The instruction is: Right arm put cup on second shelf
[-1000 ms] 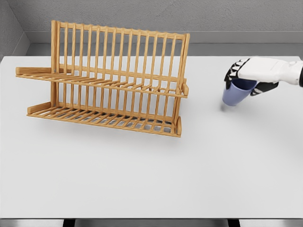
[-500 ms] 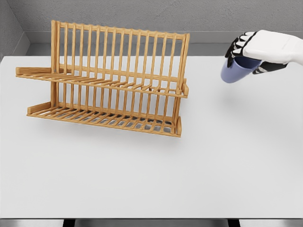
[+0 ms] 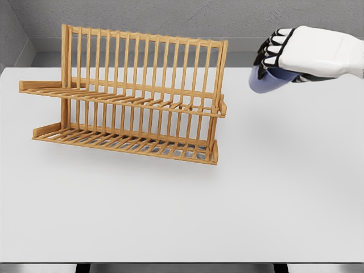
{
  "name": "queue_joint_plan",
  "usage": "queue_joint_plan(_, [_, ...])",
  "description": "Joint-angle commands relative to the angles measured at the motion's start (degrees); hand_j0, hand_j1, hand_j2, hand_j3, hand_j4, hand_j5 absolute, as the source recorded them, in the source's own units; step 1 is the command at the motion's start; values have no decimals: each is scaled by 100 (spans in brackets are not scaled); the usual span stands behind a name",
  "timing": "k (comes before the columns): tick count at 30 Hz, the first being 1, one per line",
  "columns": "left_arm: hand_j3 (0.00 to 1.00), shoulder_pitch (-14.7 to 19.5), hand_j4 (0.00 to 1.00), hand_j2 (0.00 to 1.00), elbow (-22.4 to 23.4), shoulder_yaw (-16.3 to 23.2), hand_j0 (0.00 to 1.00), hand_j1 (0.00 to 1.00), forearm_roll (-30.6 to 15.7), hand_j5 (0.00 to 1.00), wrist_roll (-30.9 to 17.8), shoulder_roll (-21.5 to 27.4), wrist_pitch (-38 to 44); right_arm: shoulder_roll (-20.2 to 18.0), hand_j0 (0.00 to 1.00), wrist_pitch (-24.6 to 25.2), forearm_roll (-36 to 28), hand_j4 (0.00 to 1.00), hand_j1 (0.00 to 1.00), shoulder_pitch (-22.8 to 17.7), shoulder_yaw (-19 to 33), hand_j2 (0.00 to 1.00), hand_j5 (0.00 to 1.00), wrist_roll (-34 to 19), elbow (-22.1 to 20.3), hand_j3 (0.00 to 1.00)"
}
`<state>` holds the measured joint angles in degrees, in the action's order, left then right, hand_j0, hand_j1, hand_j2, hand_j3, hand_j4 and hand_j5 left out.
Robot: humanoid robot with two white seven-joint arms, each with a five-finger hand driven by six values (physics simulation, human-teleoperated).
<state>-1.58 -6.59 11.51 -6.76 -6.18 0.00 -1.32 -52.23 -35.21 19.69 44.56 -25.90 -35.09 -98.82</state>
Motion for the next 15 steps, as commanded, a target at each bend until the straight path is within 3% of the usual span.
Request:
queue_joint_plan(1, [100,0,100,100,0,0,100,100,-1,100,3,0,0,29,56,21,-35,56,56,0,-29,56,56,9,-146,56])
queue_joint_plan(8, [100,0,100,100,0,0,100,100,-1,100,3,0,0,55,56,21,-35,56,56,44,-47,56,56,9,-155,56])
queue_joint_plan(15, [100,0,100,100,0,0,100,100,-1,100,2,0,0,398,56,21,-27,56,56,88,-143,56,56,9,-155,56])
